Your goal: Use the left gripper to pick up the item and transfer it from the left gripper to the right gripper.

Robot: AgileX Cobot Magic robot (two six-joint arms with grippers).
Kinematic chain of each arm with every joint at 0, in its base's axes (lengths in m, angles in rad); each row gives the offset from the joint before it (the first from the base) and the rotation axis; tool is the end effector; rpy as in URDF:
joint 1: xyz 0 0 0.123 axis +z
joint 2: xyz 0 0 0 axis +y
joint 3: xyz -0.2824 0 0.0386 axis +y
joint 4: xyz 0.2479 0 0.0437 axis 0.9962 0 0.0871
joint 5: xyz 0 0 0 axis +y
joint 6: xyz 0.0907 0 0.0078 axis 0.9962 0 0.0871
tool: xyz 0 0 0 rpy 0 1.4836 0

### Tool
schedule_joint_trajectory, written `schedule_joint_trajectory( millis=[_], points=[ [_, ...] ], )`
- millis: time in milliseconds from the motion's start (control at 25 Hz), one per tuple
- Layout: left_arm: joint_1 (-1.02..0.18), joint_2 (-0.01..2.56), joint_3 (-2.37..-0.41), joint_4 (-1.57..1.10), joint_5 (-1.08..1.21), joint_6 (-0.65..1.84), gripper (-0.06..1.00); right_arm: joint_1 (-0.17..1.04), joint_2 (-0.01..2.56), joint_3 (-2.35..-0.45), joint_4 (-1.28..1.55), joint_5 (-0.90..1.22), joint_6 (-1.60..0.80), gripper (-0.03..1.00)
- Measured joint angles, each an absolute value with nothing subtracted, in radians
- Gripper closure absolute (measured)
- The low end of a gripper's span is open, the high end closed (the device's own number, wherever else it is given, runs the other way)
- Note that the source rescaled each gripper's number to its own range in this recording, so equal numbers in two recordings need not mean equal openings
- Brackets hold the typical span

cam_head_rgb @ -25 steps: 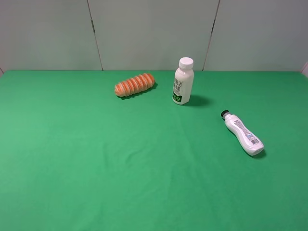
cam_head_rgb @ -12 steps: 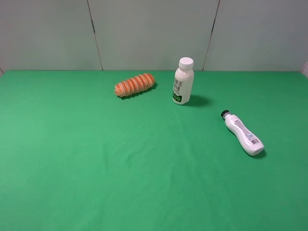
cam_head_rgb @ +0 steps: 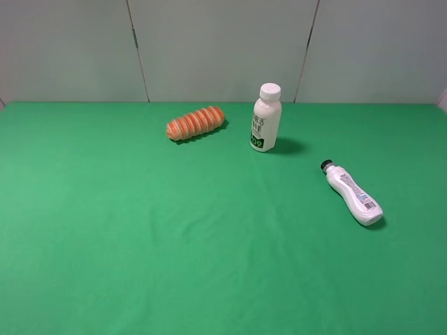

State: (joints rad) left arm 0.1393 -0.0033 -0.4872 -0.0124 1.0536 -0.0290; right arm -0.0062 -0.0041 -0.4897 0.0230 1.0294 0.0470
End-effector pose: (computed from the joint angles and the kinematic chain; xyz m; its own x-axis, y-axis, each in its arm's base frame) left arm -0.0034 -0.0015 0.2742 -0.4489 -0.0984 -0.8882 -0.1452 0.9887 -0.0362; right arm -0.0030 0.0018 0.2769 -0.4333 0.0615 -0.8991 0.0140 0.9980 0.0615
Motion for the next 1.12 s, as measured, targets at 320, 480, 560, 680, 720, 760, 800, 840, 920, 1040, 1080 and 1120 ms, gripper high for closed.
schedule_joint_trajectory(
  millis=[320,480,560,680,720,760,800,840,920,1040,1080,1120],
  points=[
    [0.139,-0.003,-0.487,-0.012,1.054,-0.029,-0.05,-0.048,-0.005,-0.49,0.024,1.029,0.047,-0.03],
    [0.139,-0.003,-0.487,-0.012,1.054,-0.029,-0.05,-0.05,-0.005,-0.49,0.025,1.029,0.047,-0.03],
    [0.139,-0.003,-0.487,-0.012,1.054,-0.029,-0.05,-0.052,-0.005,-0.49,0.025,1.029,0.047,-0.03],
    [0.139,-0.003,-0.487,-0.012,1.054,-0.029,-0.05,-0.054,-0.005,-0.49,0.025,1.029,0.047,-0.03],
    [0.139,-0.003,-0.487,-0.011,1.054,-0.029,-0.05,-0.054,-0.005,-0.49,0.025,1.029,0.047,-0.03],
    [0.139,-0.003,-0.487,-0.011,1.054,-0.029,-0.05,-0.054,-0.005,-0.49,0.026,1.029,0.047,-0.03],
    [0.139,-0.003,-0.487,-0.011,1.054,-0.029,-0.05,-0.054,-0.005,-0.49,0.026,1.029,0.047,-0.03],
    [0.139,-0.003,-0.487,-0.011,1.054,-0.029,-0.05,-0.054,-0.005,-0.49,0.026,1.029,0.047,-0.03],
    [0.139,-0.003,-0.487,-0.011,1.054,-0.029,-0.05,-0.054,-0.005,-0.49,0.026,1.029,0.047,-0.03],
    [0.139,-0.003,-0.487,-0.011,1.054,-0.029,-0.05,-0.054,-0.005,-0.49,0.026,1.029,0.047,-0.03],
    [0.139,-0.003,-0.487,-0.011,1.054,-0.029,-0.05,-0.054,-0.005,-0.49,0.026,1.029,0.047,-0.03],
    [0.139,-0.003,-0.487,-0.011,1.054,-0.029,-0.05,-0.054,-0.005,-0.49,0.026,1.029,0.047,-0.03]
  ],
)
